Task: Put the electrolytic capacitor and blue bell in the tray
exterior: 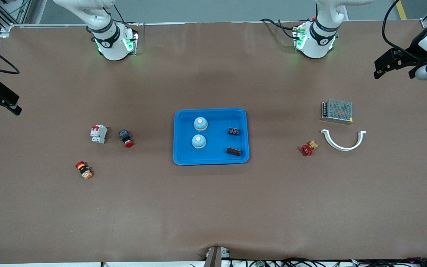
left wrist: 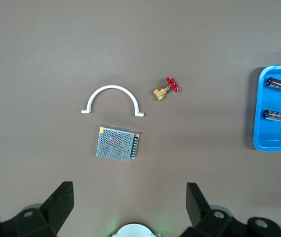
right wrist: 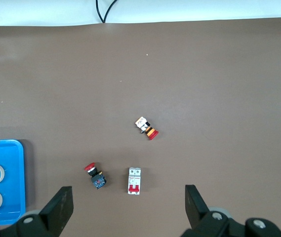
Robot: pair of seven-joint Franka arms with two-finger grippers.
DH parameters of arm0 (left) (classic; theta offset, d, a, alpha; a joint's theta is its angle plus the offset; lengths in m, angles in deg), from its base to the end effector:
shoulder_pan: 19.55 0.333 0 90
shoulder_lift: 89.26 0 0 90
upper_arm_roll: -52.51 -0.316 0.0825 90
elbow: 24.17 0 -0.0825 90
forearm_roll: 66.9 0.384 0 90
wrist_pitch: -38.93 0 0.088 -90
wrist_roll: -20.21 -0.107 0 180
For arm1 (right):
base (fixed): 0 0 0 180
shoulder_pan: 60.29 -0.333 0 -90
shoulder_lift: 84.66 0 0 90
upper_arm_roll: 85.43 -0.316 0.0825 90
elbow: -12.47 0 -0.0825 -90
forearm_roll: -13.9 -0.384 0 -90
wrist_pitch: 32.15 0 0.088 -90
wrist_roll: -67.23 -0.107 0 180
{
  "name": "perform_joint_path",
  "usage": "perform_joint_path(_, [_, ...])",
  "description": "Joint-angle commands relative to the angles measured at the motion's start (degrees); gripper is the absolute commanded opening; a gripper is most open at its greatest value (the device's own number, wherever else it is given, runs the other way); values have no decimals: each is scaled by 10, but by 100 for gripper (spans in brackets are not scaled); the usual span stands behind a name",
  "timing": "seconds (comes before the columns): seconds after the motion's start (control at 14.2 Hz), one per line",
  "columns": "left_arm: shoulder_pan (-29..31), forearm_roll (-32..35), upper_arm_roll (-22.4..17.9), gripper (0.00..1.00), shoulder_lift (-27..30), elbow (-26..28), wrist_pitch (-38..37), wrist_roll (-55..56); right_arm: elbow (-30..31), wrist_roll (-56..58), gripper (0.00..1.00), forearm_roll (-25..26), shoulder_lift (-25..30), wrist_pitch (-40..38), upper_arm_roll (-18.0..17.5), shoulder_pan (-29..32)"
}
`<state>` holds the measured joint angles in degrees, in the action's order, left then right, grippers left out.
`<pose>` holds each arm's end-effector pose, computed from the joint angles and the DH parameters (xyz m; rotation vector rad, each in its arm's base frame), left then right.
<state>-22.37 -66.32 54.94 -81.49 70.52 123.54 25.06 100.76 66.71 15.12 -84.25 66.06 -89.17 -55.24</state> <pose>0.4995 -0.0464 0.6498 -3.1217 0.0089 0.0607 0.5665 -0.0148 0.6568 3.1056 -0.0478 0.2805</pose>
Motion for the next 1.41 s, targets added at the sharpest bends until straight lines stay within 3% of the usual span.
perform_joint_path(0.0, [0,9,0,100,12,6,-8,4,-10,3,100,-8,-3,-7,-10,13])
perform_joint_path(0.63, [1,8,-1,100,7,3,-15,-6,-7,1,100,-8,-3,-8,-11,11])
perform_joint_path(1.34, [5,9,-6,100,-15,-40,-15,-5,-3,1,100,-8,-3,-8,-11,10])
